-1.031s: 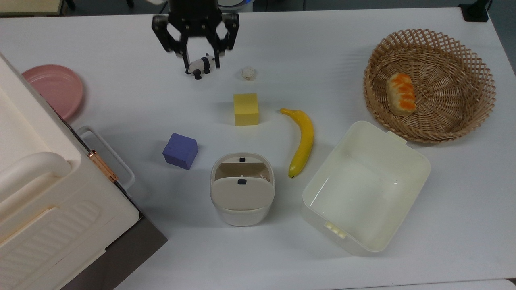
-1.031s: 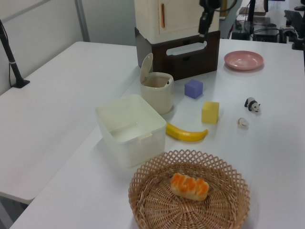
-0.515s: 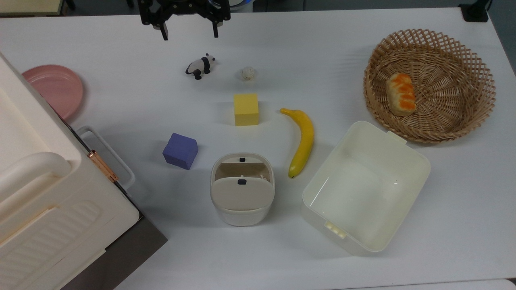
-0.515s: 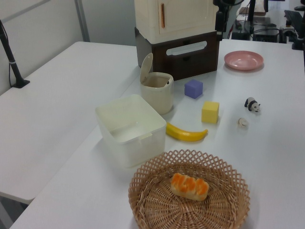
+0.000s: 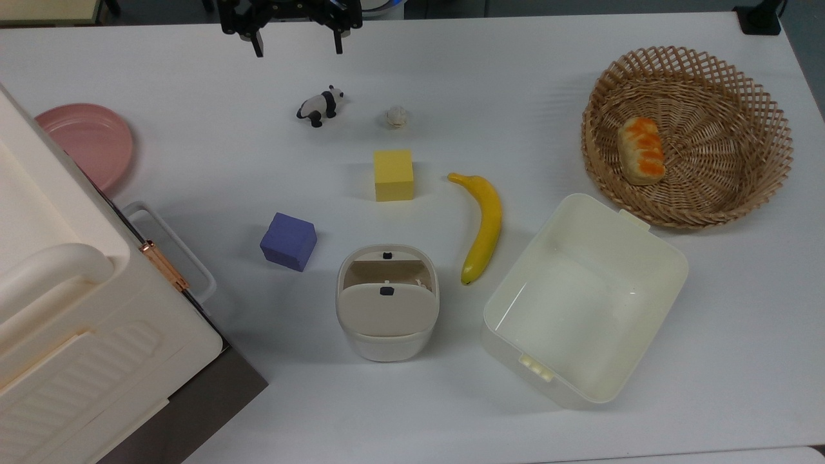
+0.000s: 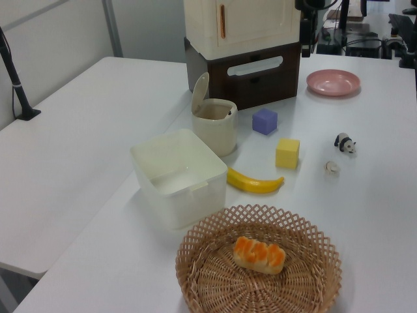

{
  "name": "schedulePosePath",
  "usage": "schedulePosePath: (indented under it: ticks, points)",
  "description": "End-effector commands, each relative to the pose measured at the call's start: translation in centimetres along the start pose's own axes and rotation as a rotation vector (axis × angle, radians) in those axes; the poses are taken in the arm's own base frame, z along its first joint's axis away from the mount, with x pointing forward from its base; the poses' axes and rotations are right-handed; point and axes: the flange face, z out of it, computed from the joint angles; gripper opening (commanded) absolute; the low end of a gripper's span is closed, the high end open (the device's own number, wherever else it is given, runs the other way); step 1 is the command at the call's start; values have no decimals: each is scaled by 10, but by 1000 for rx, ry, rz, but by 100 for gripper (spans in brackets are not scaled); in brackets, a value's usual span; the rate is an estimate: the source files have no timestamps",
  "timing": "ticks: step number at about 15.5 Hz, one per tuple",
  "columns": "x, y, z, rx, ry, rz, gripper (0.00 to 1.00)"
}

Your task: Open the trash can

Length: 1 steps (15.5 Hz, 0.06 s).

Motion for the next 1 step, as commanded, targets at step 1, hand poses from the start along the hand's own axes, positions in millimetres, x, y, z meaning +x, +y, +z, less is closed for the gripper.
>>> schedulePosePath:
  ticks: [1]
  points:
    - [-10,8,-4,-18,-2,-8,100]
